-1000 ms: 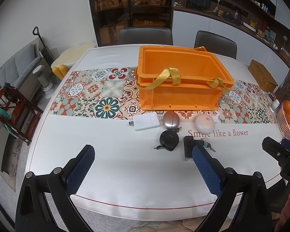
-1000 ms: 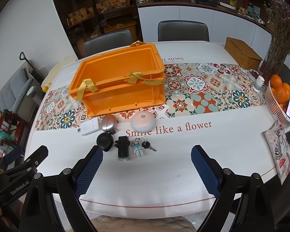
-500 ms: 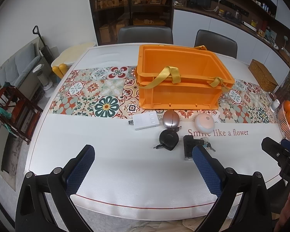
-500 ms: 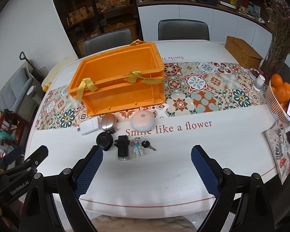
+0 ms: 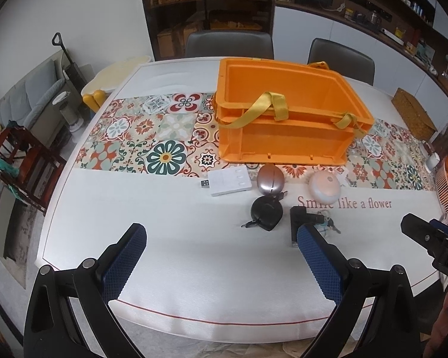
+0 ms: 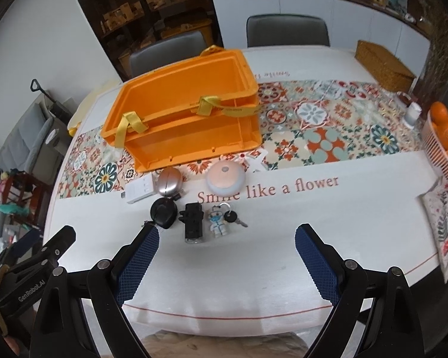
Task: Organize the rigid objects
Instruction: 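Reach the left tool to the black cable reel while the right tool reaches the figure keychain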
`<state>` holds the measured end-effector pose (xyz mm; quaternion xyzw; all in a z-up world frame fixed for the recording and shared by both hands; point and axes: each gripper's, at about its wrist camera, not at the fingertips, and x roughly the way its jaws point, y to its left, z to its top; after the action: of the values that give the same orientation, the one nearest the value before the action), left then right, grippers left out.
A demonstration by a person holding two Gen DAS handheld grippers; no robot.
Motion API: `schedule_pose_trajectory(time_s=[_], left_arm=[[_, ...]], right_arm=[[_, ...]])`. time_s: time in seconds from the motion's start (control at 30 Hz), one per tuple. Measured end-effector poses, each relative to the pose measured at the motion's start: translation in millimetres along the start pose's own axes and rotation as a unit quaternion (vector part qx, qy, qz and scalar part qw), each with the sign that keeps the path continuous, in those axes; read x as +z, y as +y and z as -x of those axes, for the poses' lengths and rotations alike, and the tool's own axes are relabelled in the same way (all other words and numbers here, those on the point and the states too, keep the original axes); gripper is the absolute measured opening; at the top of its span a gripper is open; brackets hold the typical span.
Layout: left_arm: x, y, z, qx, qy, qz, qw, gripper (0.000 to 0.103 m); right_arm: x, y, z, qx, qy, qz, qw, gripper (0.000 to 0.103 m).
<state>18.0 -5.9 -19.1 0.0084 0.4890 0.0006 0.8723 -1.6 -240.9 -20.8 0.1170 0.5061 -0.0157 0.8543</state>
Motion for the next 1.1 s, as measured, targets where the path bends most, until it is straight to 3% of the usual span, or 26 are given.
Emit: schedule_pose_trajectory(time_s=[0.3,0.57,1.1], left_arm=[[-1.9,-3.5,-31.7,-0.013,0.033,0.007,0.9993,0.103],[-6.7,-13.7,-60.3,-0.008,0.051,-0.001,0.9987,0.103],[-18.5,-30.3,-114.2,-0.008,0.081,0.009,0.9967,0.103]], right_arm=[[2.6,0.5,-46.0,0.028,0.063,0.011,0.998,0.092],[-0.3,-1.3,-91.1,0.024,0.115,0.031,0.993,0.077],[-2.2,6.5,-158.5,0.026,0.121,0.085,0.989,0.05]])
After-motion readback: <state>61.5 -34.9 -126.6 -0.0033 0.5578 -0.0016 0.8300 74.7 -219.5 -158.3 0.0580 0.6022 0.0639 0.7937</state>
